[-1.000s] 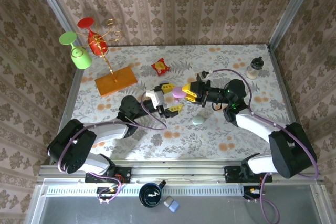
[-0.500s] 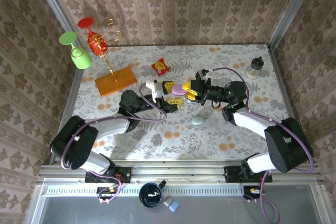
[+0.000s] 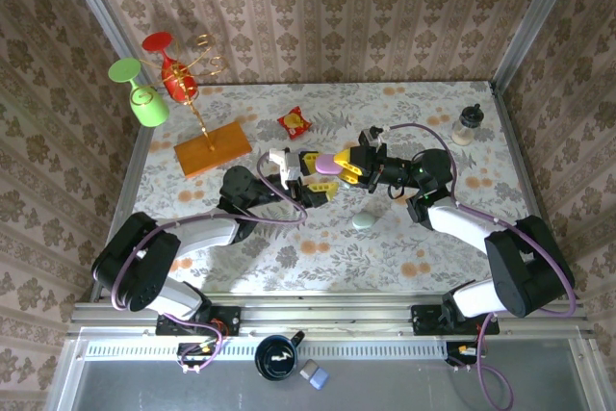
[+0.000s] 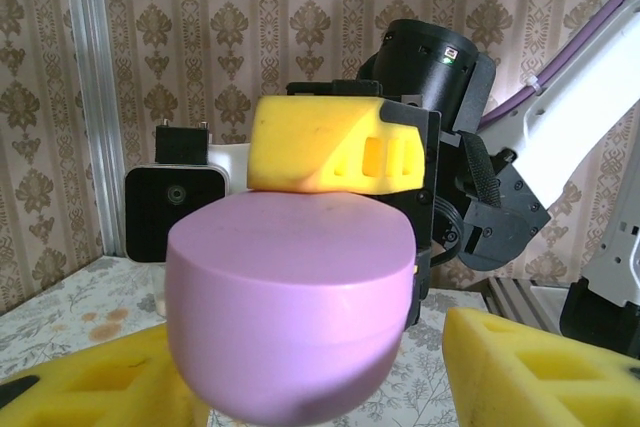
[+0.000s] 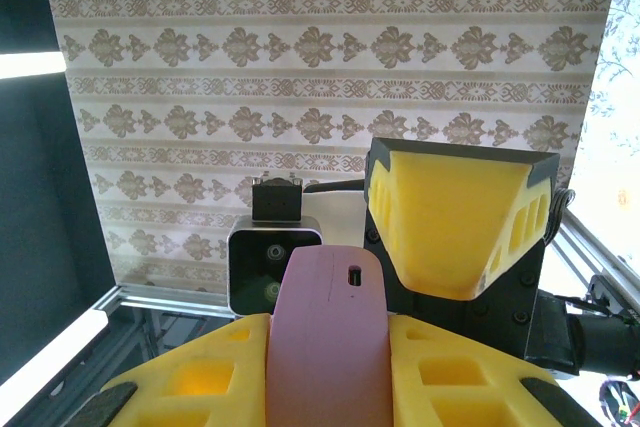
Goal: Insert wireless bluetooth earbuds into charging case
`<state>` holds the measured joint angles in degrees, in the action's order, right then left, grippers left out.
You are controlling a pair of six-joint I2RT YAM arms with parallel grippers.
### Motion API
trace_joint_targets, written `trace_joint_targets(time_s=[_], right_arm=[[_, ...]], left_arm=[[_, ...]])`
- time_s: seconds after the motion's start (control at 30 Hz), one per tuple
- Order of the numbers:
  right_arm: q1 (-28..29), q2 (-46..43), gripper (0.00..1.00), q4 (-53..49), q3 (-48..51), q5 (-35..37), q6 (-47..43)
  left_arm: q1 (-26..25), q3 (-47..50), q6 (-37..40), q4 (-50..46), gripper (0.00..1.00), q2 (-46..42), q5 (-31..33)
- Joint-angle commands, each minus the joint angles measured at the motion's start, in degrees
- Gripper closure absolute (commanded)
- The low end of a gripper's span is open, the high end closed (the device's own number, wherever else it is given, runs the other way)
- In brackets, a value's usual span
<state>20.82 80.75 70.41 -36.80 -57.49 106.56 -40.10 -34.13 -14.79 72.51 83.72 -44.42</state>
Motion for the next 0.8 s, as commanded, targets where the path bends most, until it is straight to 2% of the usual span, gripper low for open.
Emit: trace_joint_targets(time_s=[0.0, 0.2, 0.63, 0.77], right_arm=[[0.0, 0.2, 1.00, 2.1, -1.1, -0.5, -0.1], [0.1, -0.6, 1.00, 0.7, -0.9, -0.5, -1.1], [0.5, -0.6, 1.00, -1.7, -1.3, -0.5, -2.6], [0.6, -0.6, 1.00, -4.0, -1.5, -0.8, -3.9]], left_arm=[[0.3, -0.7, 1.9, 1.9, 0.39, -2.1, 1.4], [0.9, -0.5, 2.2, 2.0, 0.41, -2.9, 1.3], [1.0, -1.8, 0.9, 1.8, 0.53, -1.5, -4.1], [1.0, -2.3, 0.4, 1.9, 0.54, -1.5, -4.9]])
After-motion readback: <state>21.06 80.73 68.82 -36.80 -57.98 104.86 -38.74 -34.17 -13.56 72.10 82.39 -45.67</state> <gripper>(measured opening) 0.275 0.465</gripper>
